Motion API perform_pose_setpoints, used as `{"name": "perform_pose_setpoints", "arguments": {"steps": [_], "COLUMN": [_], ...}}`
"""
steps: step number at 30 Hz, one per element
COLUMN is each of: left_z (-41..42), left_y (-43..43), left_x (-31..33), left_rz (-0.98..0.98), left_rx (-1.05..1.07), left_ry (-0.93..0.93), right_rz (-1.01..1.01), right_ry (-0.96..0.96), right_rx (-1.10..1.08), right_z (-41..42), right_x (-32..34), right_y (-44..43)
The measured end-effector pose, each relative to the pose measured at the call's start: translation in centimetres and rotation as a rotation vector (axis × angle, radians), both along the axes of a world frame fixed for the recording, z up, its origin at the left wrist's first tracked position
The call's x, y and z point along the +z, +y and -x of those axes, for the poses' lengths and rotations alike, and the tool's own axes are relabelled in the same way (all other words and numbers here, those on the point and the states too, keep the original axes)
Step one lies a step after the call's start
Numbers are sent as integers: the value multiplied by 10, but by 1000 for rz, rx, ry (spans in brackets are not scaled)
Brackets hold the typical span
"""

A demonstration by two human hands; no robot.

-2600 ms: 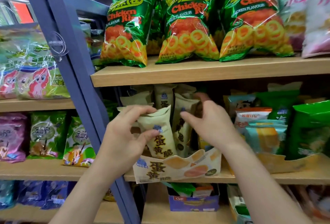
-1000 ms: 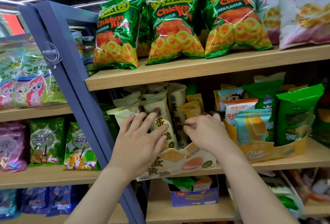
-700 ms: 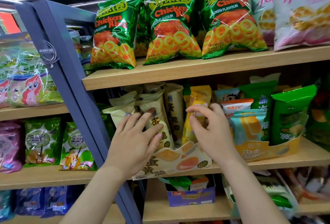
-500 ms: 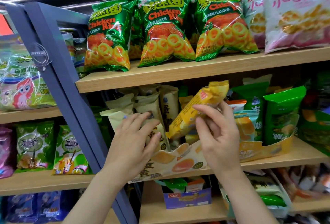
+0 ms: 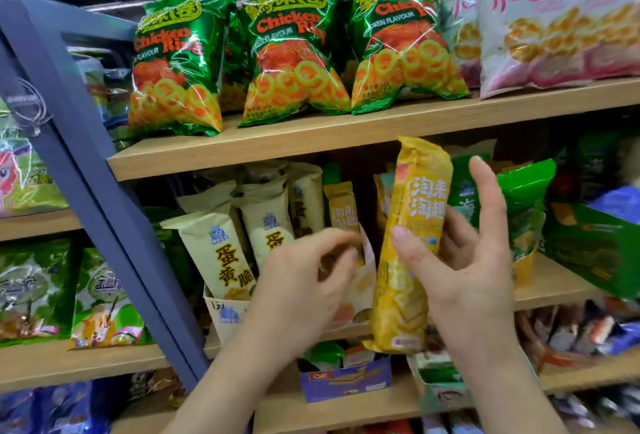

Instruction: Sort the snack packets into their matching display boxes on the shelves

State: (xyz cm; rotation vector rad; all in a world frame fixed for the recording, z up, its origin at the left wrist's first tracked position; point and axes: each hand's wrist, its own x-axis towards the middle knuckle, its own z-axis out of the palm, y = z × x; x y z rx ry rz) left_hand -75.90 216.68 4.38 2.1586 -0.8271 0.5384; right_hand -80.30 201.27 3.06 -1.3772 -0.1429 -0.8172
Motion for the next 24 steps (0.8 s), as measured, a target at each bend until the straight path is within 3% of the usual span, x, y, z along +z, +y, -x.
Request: {"name": "perform_pose_setpoints", "arguments": {"steps": [4,6,8,11,13,16,21,24], "left_z": [-42,-61,-73,-81,-82,-83,-89,-81], "left_y": [-16,-27,-38,-48,-51,-51,-50,-48], "left_x": [2,-1,-5,-6,-2,3,-1,-4], "left_rz": [-287,-440,-474,-283,-107,55,42,20], "left_rx": [294,311,304,260,252,307,310,323], "left_ry": [79,165,299,612,700,687,661,450], "right_rz": [4,4,4,16,33,27,70,77], "right_ry": [148,182,200,232,258,282,280,271], "right_rx": [-21,-32,-22,7,7,18,35,38], "right_z": [4,5,6,7,7,5,2,3], "right_x": [-4,-7,-9,-15,-18,-24,-28,-30], "right_y": [-22,-29,-35,-44,-50,-55,-57,-57]}}
